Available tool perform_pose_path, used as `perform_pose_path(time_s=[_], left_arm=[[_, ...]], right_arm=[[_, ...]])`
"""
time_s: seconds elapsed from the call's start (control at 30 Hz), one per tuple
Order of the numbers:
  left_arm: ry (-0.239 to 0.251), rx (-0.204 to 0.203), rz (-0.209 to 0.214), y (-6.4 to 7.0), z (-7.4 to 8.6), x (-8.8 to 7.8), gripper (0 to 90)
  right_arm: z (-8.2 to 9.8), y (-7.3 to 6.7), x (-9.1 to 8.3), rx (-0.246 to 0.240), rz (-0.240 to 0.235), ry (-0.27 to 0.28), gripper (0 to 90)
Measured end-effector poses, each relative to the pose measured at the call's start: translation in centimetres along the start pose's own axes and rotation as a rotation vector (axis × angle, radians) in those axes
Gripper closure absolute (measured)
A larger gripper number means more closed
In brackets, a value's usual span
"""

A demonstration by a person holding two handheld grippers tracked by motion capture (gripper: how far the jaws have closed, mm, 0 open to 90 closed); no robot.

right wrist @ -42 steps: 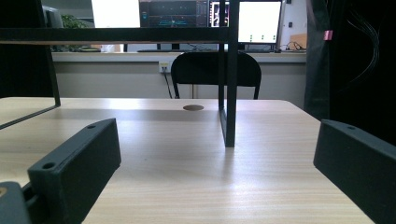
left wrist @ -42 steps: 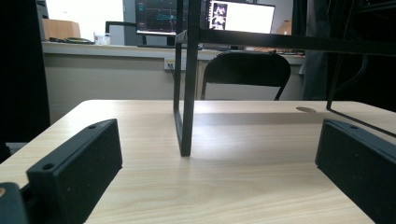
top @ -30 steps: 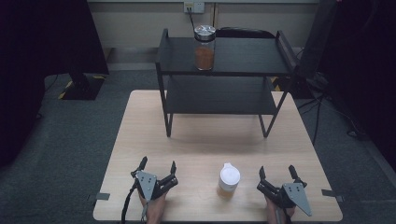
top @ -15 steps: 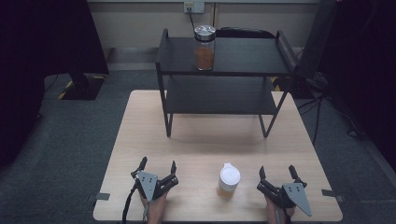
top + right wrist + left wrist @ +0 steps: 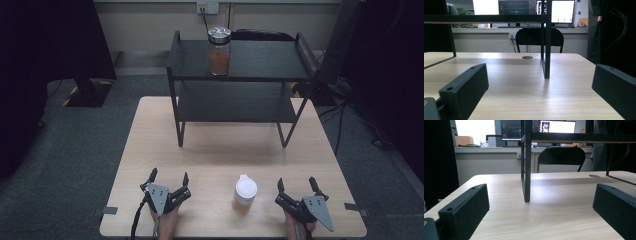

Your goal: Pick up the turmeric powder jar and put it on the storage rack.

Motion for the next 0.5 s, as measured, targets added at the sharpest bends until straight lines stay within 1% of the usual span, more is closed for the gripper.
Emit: perform_pose_path(time_s=[0.13, 0.27, 0.33, 0.4, 0.5], left_arm=[[0.0, 0.0, 0.0, 0.0, 0.0, 0.0, 0.0], [0.0, 0.0, 0.0, 0.0, 0.0, 0.0, 0.0], [0.0, 0.0, 0.0, 0.0, 0.0, 0.0, 0.0], [0.0, 0.0, 0.0, 0.0, 0.0, 0.0, 0.0], [0.0, 0.0, 0.0, 0.0, 0.0, 0.0, 0.0]], right_arm=[[-0.1, 0.1, 0.1, 0.022, -0.005, -0.016, 0.0], [-0.5, 0.2, 0.0, 0.028, -0.008, -0.017, 0.0], [-0.9, 0.1, -0.1, 0.028, -0.012, -0.015, 0.0], [-1.5, 0.0, -0.1, 0.035, -0.026, -0.014, 0.0], [-2.6, -0.1, 0.0, 0.032, -0.043, 0.003, 0.0]])
Point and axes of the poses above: each handheld gripper's, and its own axes: x roughly forward along the jaws, z roughly out of its underside, y roughly to its right, the point moved 10 cm from there along x, roughly forward along the jaws, and after that the axes turned 8 degrees about -x, right-handed, at the moved point
